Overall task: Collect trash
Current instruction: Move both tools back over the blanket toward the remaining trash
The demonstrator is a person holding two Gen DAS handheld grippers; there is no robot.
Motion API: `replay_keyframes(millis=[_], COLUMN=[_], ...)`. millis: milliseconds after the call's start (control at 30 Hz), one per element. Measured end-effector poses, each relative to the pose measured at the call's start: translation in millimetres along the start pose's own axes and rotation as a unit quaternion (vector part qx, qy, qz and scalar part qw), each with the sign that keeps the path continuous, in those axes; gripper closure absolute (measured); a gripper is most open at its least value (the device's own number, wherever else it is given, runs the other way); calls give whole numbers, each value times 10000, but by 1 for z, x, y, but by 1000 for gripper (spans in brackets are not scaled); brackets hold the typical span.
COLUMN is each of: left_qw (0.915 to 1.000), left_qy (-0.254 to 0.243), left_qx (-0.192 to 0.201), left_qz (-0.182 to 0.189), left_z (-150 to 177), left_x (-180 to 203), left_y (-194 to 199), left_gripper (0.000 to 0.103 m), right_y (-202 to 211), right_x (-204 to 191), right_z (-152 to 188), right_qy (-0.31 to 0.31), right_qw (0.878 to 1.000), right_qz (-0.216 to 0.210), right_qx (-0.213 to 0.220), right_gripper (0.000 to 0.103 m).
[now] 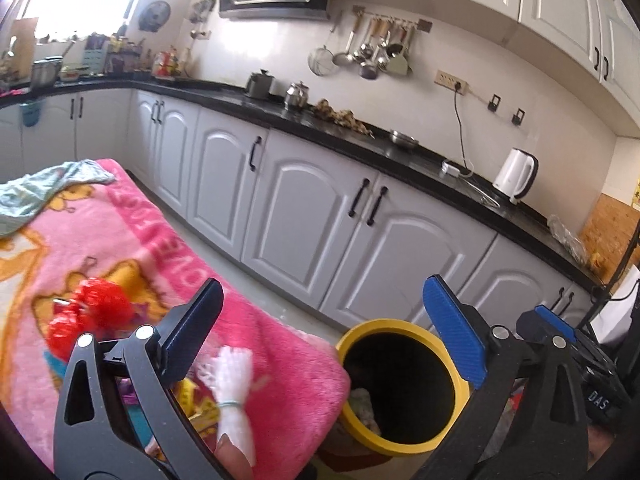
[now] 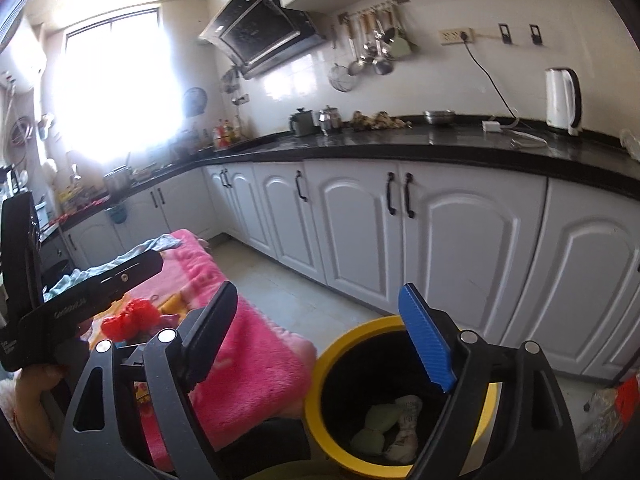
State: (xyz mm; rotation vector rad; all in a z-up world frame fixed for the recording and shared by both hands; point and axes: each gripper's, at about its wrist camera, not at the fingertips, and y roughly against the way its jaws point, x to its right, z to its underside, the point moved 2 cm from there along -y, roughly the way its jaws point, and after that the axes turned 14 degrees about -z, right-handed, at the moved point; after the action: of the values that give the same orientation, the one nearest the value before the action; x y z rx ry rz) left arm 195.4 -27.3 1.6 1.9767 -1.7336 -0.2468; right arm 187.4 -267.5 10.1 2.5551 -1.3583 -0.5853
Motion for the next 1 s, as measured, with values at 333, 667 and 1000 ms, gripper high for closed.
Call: replay_keyframes(millis=[333,667,1000], left_qw=[9994,9972,9933], left_qy=[161,453,785], left_qx=[210,313,341], left_qz=[-213,-497,-777], left_z=[-1,-2,-1], left_x=[-34,-75,-117], left_y=[22,33,40], left_gripper=[11,11,11], right_y=[0,-14,-37], right_x=[-45,-89,-122], right_z=[1,16,36], right_qy=[542,874,1088], right_qw=[9982,9945,9889], right_qz=[-255,-557,-859], right_qx=[80,-153,-535], right_gripper=[17,16,15])
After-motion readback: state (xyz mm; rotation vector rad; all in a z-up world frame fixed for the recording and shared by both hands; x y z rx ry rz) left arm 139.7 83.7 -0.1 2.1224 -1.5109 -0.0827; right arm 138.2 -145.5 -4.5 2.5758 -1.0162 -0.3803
